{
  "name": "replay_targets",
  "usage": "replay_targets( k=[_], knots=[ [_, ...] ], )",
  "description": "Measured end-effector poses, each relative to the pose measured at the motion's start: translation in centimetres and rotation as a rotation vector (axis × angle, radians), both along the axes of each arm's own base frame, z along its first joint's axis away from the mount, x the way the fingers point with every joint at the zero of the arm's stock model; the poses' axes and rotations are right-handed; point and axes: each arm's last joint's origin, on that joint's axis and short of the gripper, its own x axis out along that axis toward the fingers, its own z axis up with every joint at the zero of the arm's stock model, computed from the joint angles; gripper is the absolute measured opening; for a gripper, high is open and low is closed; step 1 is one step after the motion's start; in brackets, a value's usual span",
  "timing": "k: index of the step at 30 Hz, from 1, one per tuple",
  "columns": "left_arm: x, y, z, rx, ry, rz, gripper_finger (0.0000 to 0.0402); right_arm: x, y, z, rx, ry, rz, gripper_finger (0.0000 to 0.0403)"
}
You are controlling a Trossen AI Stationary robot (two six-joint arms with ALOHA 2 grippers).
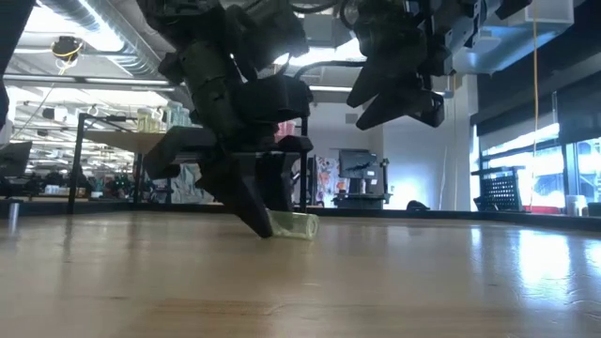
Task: Pick and place medicine bottles onto shelf by color
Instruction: Put the yellow pill on the shelf aligned with the yellow pill on the shelf
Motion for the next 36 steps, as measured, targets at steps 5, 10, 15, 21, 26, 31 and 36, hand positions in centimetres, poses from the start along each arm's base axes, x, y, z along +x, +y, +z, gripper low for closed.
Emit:
replay_targets(
  k=[5,10,15,21,26,31,36],
  knots=[
    [0.0,-0.3,-0.3,-0.01,0.008,0.009,0.0151,0.0,0.0,0.0,0.007,0.0,0.004,0.0156],
    [0.0,-0.3,-0.4,-0.013,0.011,0.013,0.014,0.0,0.0,0.0,0.007,0.0,0.004,0.0156],
    [0.0,-0.3,-0.4,-0.033,0.02,0.043,0.0108,0.0,0.0,0.0,0.007,0.001,0.006,0.0156],
    [-0.1,-0.4,-0.6,-0.059,0.033,0.082,0.0088,0.0,0.0,0.0,0.007,0.0,0.007,0.0156],
    [-0.5,-0.6,0.3,-0.067,0.074,0.119,0.0089,0.0,0.0,0.0,0.007,0.001,0.008,0.0156],
    [-1.5,-0.8,2.3,-0.085,0.155,0.172,0.0089,0.0,0.1,0.0,0.023,0.01,0.025,0.0156],
    [-3.2,-0.9,4.8,-0.122,0.188,0.241,0.0089,-0.2,0.1,-0.1,0.027,0.028,0.035,0.0156]
  ],
)
